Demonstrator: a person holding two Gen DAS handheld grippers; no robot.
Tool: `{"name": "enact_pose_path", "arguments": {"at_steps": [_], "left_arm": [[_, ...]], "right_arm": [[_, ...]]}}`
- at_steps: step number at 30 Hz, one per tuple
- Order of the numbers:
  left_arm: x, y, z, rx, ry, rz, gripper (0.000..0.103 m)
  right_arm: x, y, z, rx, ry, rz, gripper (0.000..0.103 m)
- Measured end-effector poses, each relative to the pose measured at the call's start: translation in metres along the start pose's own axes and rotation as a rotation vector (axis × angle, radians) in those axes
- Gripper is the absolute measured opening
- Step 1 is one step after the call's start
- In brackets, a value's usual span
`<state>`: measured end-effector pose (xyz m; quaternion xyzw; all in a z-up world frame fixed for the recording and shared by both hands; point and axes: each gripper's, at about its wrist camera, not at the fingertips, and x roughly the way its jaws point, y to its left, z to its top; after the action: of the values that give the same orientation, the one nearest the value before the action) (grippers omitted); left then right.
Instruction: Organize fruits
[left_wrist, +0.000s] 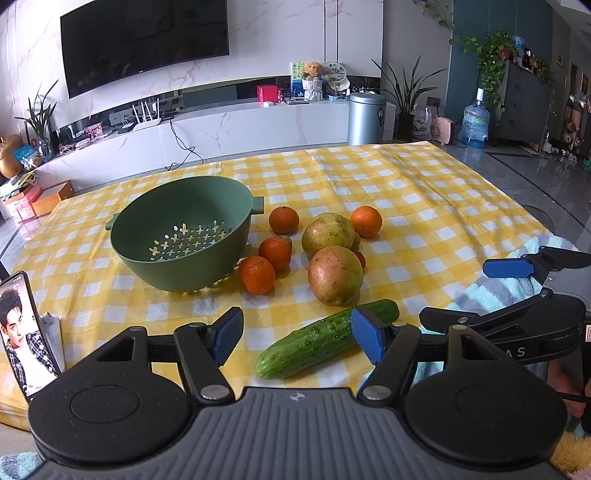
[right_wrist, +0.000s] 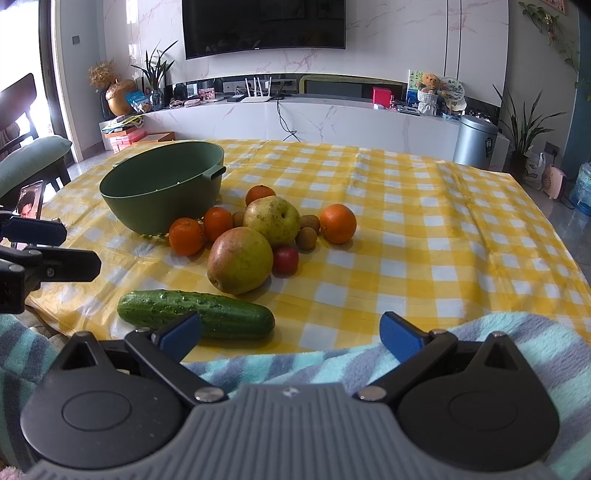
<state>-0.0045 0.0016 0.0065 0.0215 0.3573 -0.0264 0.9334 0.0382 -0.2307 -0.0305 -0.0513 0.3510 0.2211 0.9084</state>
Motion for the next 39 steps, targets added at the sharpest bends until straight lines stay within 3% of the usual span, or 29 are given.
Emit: {"name": "enact_pose_path", "arguments": {"at_steps": [39], "left_arm": [[-0.0071, 0.0028, 0.0048, -0.019, -0.016, 0.004, 0.079]], "right_arm": [[-0.0066, -0.0022, -0.0020, -0.007, 0.002, -0.014, 0.099]]}}
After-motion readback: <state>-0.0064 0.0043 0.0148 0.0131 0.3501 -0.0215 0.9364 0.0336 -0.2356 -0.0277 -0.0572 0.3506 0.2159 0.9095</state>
